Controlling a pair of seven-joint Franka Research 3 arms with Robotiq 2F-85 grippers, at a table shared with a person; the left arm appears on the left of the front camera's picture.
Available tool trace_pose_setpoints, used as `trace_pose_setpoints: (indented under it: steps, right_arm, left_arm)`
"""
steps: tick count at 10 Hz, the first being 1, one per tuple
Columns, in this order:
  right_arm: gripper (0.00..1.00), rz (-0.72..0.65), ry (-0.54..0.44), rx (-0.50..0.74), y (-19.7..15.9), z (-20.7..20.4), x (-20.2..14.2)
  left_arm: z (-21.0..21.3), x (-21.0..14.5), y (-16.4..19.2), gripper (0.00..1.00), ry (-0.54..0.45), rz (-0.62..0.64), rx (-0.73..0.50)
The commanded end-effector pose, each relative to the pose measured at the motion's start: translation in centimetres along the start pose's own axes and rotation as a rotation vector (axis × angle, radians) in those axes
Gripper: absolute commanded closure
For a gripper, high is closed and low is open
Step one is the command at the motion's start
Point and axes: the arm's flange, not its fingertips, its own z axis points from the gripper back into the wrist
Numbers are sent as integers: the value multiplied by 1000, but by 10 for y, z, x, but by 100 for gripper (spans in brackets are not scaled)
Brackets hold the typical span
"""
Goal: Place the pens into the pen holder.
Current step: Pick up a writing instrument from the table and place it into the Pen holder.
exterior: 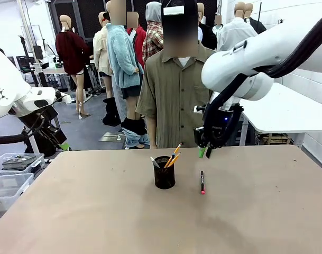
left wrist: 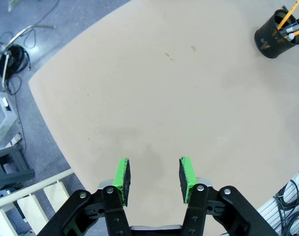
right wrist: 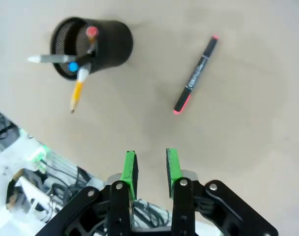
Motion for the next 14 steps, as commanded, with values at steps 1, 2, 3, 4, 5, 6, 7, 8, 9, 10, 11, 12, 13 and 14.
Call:
trace_pose_setpoints:
  steps: [1,2,3,4,5,6,7,8,9,10,11,12,13,14]
  right_arm:
    - [67,-157,54,-142,4,-12,23]
    - [67,-211,76,-195,3,-25,28]
    - [67,-232,99,-225,4,-38,32]
    - [67,-237,92,-237,3,-50,35]
    - [67,-214,107,-211,1,-62,36]
    - [67,-217,89,-225,0,-74,38]
    - [67,-277,56,-325,2,-85,40]
    - [67,-263,50,-330,5,-95,40]
    - [67,-276,59,-339,3,-103,41]
    - [67,-284,63,-340,-1,-109,44]
    - [67,-270,68,-334,-4,-117,48]
    - [67,-292,60,-346,-7,-123,50]
    - [67,-290,51,-328,-11,-126,51]
    - [67,-286,35,-324,-14,-129,53]
  left_arm:
    - [0,1,1,46,1,5,17]
    - [0,1,1,46,1,5,17]
    - [0,1,1,46,1,5,17]
    - [0,1,1,46,1,5,17]
    - [0,1,1,46,1,5,17]
    - [0,1,1,46,1,5,17]
    - [0,1,1,46,1,5,17]
    - [0,1,1,46,1,5,17]
    - [0,1,1,46,1,5,17]
    - [0,1,1,46,1,5,17]
    - [0,1,1,46,1,5,17]
    - [0,1,1,46,1,5,17]
    - [0,1,1,46,1,5,17]
    - [0,1,1,46,1,5,17]
